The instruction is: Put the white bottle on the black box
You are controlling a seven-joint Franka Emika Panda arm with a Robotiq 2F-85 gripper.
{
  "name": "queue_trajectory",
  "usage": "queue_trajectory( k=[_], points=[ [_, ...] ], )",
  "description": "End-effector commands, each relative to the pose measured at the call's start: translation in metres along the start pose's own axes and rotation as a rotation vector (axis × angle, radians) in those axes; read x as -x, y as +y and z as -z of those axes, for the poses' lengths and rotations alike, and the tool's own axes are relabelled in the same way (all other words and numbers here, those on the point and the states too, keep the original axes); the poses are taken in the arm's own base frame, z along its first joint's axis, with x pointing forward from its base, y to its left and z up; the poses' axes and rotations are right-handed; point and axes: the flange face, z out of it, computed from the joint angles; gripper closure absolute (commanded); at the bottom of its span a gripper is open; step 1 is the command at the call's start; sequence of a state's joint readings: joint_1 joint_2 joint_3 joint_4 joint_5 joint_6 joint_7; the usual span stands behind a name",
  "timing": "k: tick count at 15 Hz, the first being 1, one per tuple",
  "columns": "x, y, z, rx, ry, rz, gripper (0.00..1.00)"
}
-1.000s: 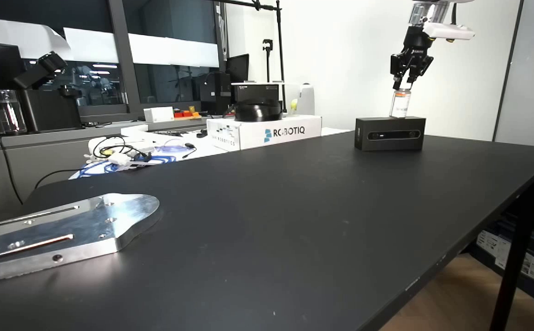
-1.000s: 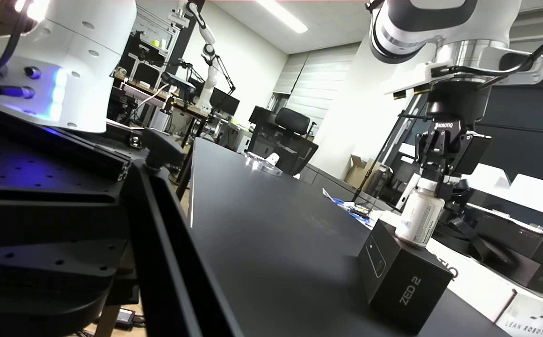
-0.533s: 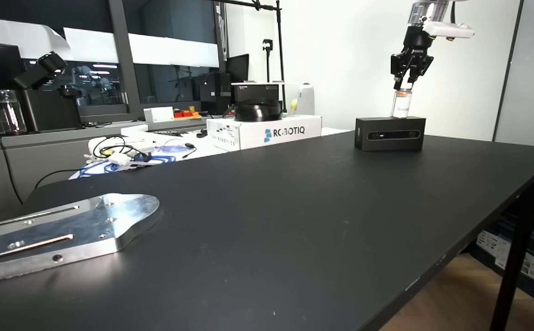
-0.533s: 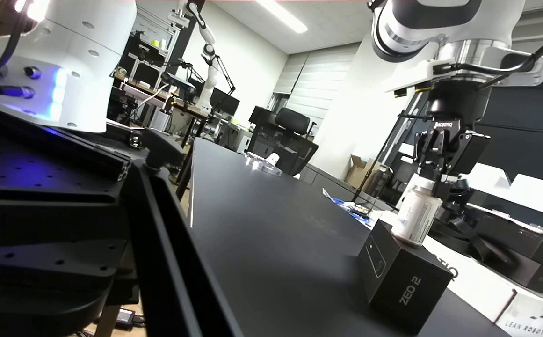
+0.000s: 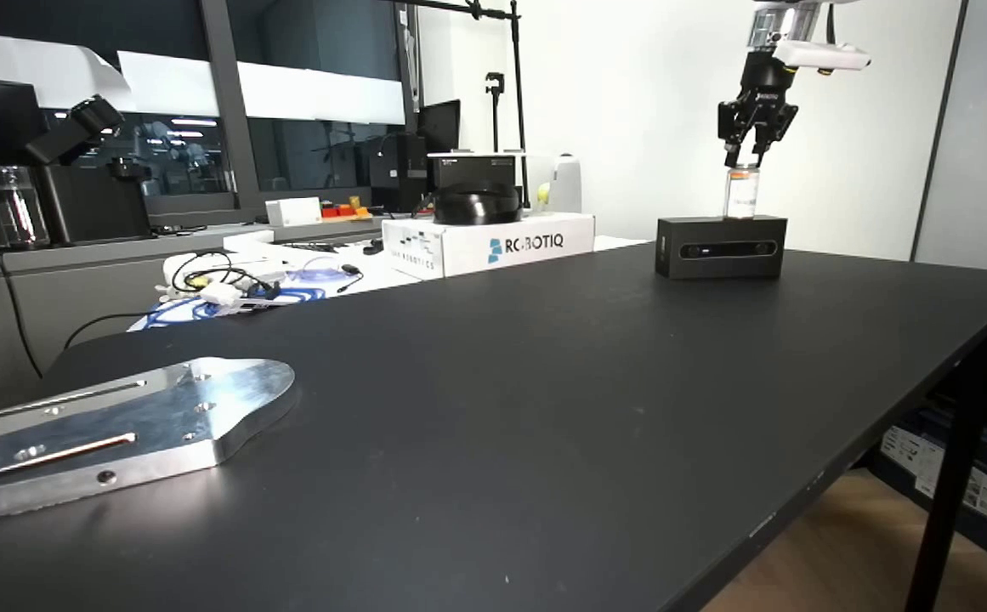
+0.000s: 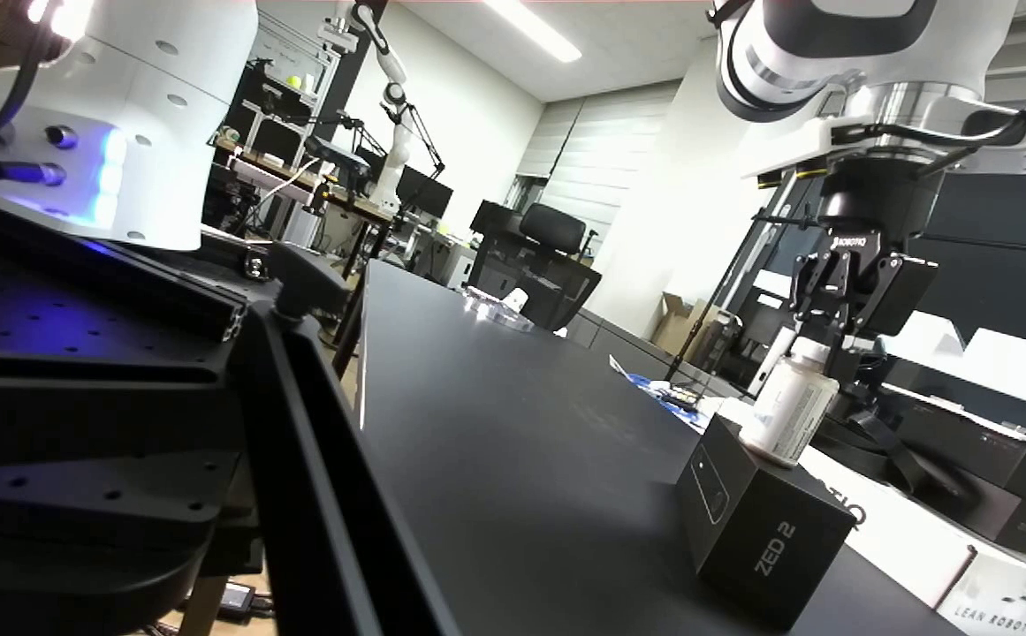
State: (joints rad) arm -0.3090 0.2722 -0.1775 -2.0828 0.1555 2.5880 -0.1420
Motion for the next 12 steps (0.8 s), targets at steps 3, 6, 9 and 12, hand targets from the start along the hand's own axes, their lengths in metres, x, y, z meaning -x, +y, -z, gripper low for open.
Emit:
queue_trajectory(
  k=[3,6,9,12],
  points=[
    [-0.005,0.000,0.006,0.004,-0.038,-0.021,0.04],
    [-0.007,-0.002,0.031,-0.018,-0.037,-0.015,0.00],
    [-0.010,-0.003,0.060,-0.035,-0.029,-0.008,0.00],
    [-0.004,0.000,0.083,-0.047,-0.040,0.018,0.00]
  ],
)
